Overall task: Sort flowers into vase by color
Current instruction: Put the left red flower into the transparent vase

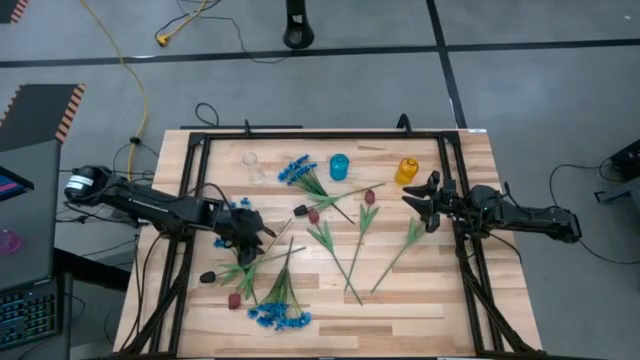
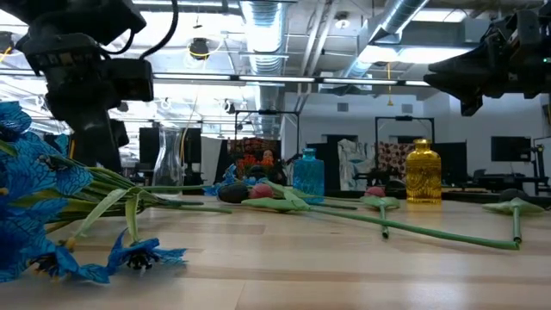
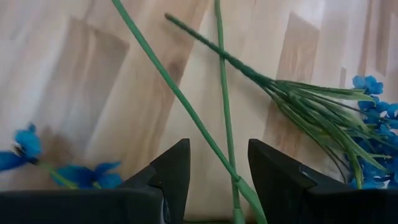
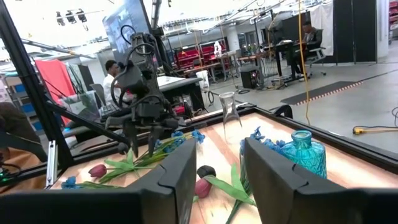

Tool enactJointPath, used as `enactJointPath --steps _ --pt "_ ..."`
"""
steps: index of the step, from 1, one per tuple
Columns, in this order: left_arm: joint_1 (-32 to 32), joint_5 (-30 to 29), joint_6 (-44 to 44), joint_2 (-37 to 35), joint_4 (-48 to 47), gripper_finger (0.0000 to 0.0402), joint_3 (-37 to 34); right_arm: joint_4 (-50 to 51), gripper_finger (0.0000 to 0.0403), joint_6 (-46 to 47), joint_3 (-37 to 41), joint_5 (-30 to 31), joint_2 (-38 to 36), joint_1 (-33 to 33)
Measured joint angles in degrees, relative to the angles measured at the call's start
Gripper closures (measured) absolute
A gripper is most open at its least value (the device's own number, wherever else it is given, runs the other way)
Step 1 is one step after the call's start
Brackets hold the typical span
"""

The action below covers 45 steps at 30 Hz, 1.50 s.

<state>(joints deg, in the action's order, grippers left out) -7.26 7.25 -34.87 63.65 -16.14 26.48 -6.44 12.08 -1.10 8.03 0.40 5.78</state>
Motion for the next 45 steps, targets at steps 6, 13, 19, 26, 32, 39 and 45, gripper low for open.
enactJointPath --steps 6,13,19,26,32,39,45 --pt "-1.92 -0.85 -4.57 2.39 0.85 0.0253 0.02 0.23 0.0235 -0.03 0.00 0.00 0.00 0.00" --pt "-3.72 -3.49 -8.51 6.78 4.24 0.0253 0.02 0.42 0.0236 -0.04 0.00 0.00 0.00 -0.01" --pt "-4.46 -3.49 -10.01 10.81 6.41 0.0253 0.04 0.44 0.0236 -0.03 0.00 -0.02 0.00 0.00" --pt "-4.51 -3.39 -11.70 12.12 7.23 0.0254 0.04 0.52 0.0236 -0.03 0.00 -0.02 0.00 0.00" --pt "-4.51 -3.05 -11.93 12.12 7.14 0.0290 0.04 0.52 0.0237 -0.03 0.00 -0.02 0.00 0.00" --pt "-4.51 -3.03 -11.96 12.10 7.12 0.0350 0.04 0.61 0.0237 -0.03 0.00 -0.02 0.00 0.00" --pt "-4.51 -3.04 -11.96 12.10 7.12 0.0377 0.04 0.62 0.0237 -0.03 0.00 -0.02 0.00 0.00"
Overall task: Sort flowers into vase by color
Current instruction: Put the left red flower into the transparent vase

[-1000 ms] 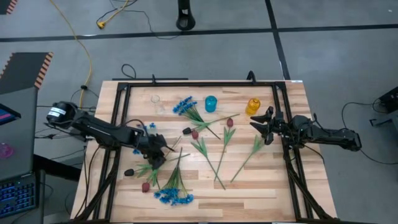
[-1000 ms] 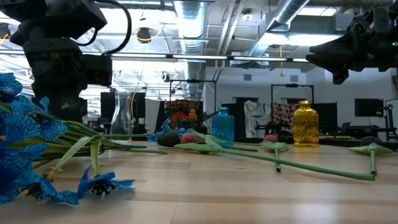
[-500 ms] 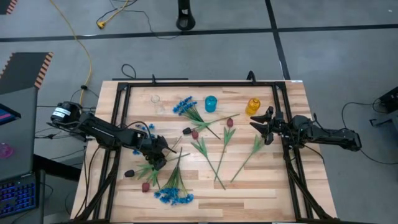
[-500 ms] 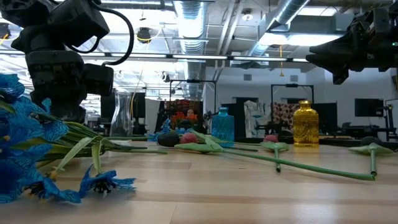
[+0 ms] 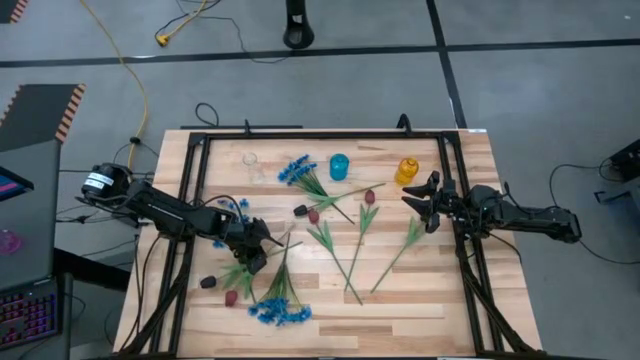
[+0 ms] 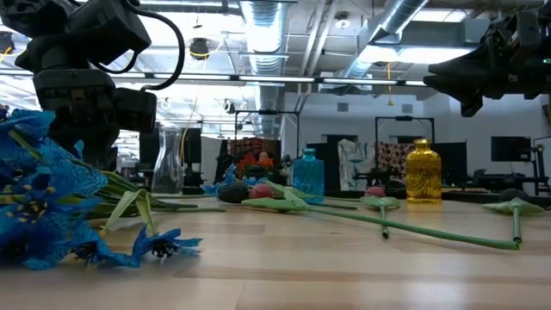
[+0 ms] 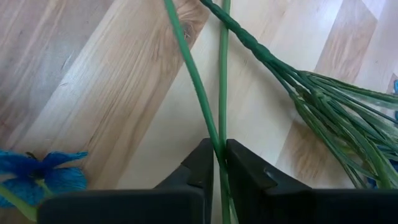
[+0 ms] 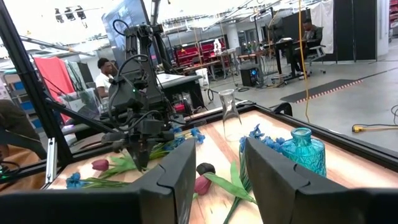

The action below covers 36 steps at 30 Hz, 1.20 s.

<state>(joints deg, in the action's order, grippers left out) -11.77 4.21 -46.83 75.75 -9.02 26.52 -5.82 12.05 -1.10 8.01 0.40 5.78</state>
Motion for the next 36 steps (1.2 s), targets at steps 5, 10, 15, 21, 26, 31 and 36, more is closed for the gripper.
enactJointPath --steps 5,10,15,21,26,31,36 --pt "0.02 -0.02 0.00 0.00 -0.02 0.0396 0.00 0.02 0.0237 0.00 0.00 -0.02 0.00 0.00" --pt "0.02 -0.04 0.02 -0.02 -0.02 0.0399 0.00 0.32 0.0236 0.00 0.00 -0.02 0.00 0.00" --pt "0.02 -0.23 0.02 -0.02 1.58 0.0399 0.00 0.34 0.0236 0.00 0.00 -0.02 0.00 -0.02" --pt "1.19 -0.43 1.71 -0.02 8.27 0.0400 0.00 0.83 0.0236 -2.33 0.00 -0.08 0.00 0.00" --pt "3.15 2.40 2.02 -0.04 11.05 0.0400 0.00 1.02 0.0236 -3.52 0.00 -0.24 0.02 0.00" --pt "4.94 3.61 3.94 -0.04 13.42 0.0400 0.00 1.77 0.0236 -4.01 0.00 -0.24 0.68 -0.02" --pt "5.35 -1.42 14.53 -0.04 15.63 0.0400 0.00 0.38 0.0236 -6.51 0.00 -0.19 5.54 -0.15"
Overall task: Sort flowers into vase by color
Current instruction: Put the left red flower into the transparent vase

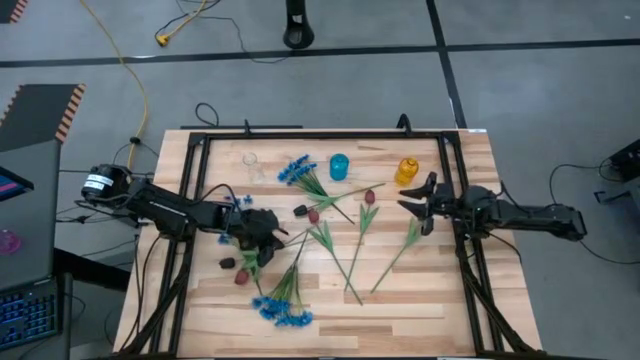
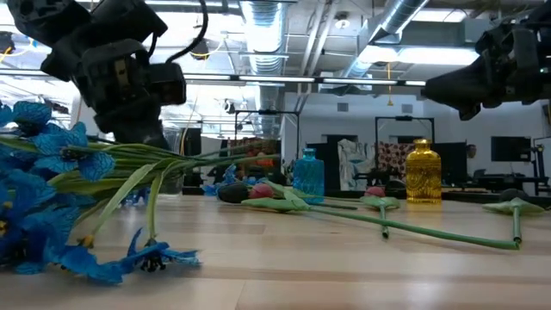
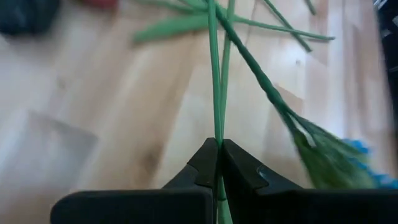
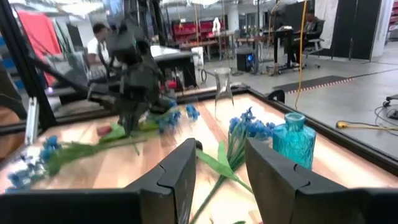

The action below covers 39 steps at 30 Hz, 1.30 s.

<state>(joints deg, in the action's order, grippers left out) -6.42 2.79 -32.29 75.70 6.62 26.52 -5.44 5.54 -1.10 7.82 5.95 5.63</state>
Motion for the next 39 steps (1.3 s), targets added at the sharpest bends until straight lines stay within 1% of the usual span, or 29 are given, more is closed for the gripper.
enactJointPath --steps 3,7,12,15,19,29,33,35,39 --pt "0.00 -4.61 6.14 0.00 0.64 0.0400 0.00 -3.83 0.0236 -0.16 0.00 0.02 4.37 0.00" --pt "0.04 -8.45 7.83 0.00 0.67 0.0400 0.00 -10.21 0.0236 -2.16 0.00 0.05 11.22 0.01" --pt "0.04 -8.66 7.38 0.00 0.65 0.0400 0.00 -20.77 0.0236 -7.00 -0.12 0.15 20.79 0.02" --pt "0.04 -8.66 7.17 0.00 0.65 0.0400 0.00 -22.16 0.0236 -8.92 -2.74 0.21 26.16 0.02" --pt "0.04 -8.66 7.14 0.00 0.65 0.0400 0.00 -21.95 0.0236 -9.60 -8.40 0.21 34.52 0.02" --pt "0.04 -8.66 7.04 0.00 0.61 0.0400 0.00 -21.53 0.0236 -19.41 -25.58 -0.44 57.61 -0.01" --pt "0.04 -8.64 7.04 0.00 0.61 0.0400 0.00 -21.22 0.0236 -22.86 -33.30 -2.40 66.96 -0.87" --pt "0.04 -8.66 7.04 0.00 0.61 0.0400 0.00 -19.24 0.0236 -25.21 -37.53 -3.65 71.31 -1.77" --pt "0.04 -8.66 7.03 0.00 0.59 0.0400 0.00 -12.01 0.0236 -29.89 -46.55 -3.65 79.43 -3.70"
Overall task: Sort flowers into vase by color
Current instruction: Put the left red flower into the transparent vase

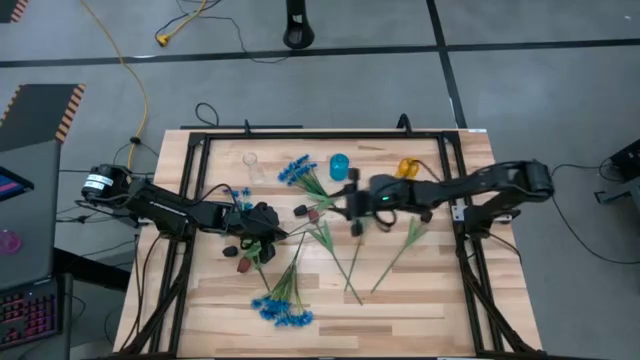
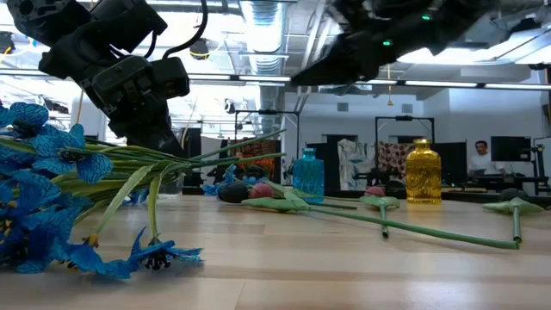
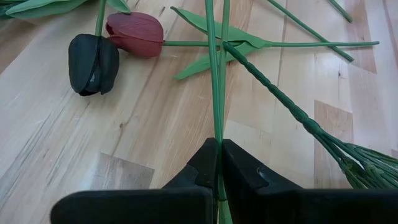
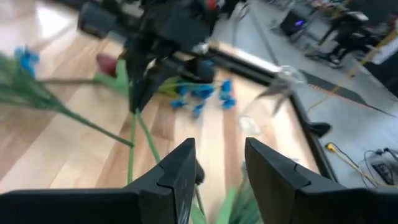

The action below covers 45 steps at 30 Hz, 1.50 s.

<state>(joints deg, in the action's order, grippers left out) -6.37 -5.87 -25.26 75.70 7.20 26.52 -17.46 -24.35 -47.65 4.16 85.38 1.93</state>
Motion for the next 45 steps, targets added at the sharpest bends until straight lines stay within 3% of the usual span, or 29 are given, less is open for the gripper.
enactJointPath --steps 9,17,29,36,45 --pt "0.00 0.01 0.01 0.00 -0.09 0.0400 0.00 15.81 0.0237 -6.16 -18.24 0.09 14.19 -3.60" --pt "0.00 0.00 0.01 0.00 -0.16 0.0400 -0.02 26.59 0.0256 -6.32 -28.38 0.46 22.25 -4.08" --pt "0.00 0.02 0.01 0.00 0.00 0.0400 -0.02 32.16 0.0276 -6.08 -31.28 0.81 25.64 -4.10" --pt "-0.01 0.02 0.01 0.00 0.00 0.0400 -0.02 36.57 0.0276 -6.08 -31.26 4.86 25.64 -4.10" --pt "-0.01 0.02 0.01 0.00 0.00 0.0400 -0.02 35.67 0.0289 -6.08 -31.26 5.22 25.62 -4.19"
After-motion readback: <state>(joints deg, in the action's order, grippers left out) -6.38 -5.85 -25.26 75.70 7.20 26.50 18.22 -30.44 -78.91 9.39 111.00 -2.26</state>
